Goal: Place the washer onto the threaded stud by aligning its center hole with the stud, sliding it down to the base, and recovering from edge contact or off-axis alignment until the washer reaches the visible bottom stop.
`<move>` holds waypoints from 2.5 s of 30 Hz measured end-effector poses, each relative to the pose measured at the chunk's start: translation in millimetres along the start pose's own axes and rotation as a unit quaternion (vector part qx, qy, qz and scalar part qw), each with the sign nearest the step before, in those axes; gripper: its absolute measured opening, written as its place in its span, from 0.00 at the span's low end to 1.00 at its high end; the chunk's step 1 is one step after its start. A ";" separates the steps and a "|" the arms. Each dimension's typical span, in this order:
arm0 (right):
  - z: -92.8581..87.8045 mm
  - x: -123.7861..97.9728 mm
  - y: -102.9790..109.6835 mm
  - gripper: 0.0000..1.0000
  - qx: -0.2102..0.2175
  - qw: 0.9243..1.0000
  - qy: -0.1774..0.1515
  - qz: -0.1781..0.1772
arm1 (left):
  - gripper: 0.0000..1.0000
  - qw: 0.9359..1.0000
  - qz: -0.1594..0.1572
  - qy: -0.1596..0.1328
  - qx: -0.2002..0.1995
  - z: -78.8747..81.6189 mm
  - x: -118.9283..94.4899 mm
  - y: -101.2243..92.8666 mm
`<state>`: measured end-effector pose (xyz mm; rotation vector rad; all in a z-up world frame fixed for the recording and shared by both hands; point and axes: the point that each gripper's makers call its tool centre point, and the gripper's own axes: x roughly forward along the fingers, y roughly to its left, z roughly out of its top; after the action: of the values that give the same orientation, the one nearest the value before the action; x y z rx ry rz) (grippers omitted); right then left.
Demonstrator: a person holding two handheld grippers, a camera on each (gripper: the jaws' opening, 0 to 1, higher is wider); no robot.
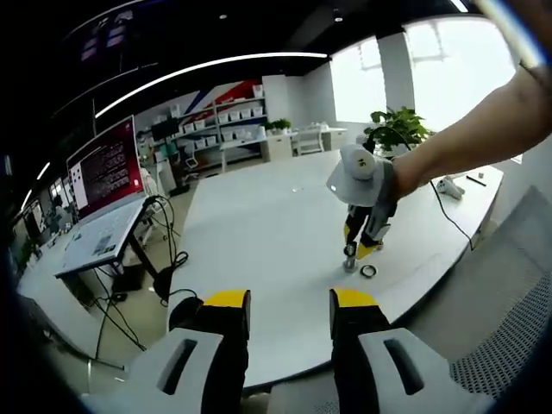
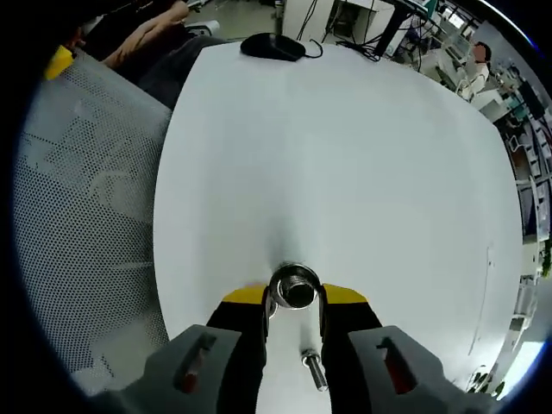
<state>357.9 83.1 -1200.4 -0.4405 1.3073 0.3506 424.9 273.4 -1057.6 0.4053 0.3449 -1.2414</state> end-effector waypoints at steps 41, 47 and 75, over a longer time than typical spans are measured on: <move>-28.7 10.1 23.3 0.39 0.077 0.996 -0.032 0.016 | 0.37 1.000 0.001 0.005 -0.002 -3.0 0.2 0.8; -40.1 16.8 29.2 0.40 0.090 0.996 -0.018 0.019 | 0.36 1.000 0.002 0.005 -0.002 -2.7 0.0 1.1; -40.8 27.1 35.4 0.37 0.112 0.993 -0.006 0.035 | 0.35 1.000 0.007 0.002 -0.005 -1.7 -0.6 2.4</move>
<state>312.4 93.4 -1238.8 -0.2029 1.3358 0.2601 427.0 275.4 -1058.6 0.4006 0.3511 -1.2253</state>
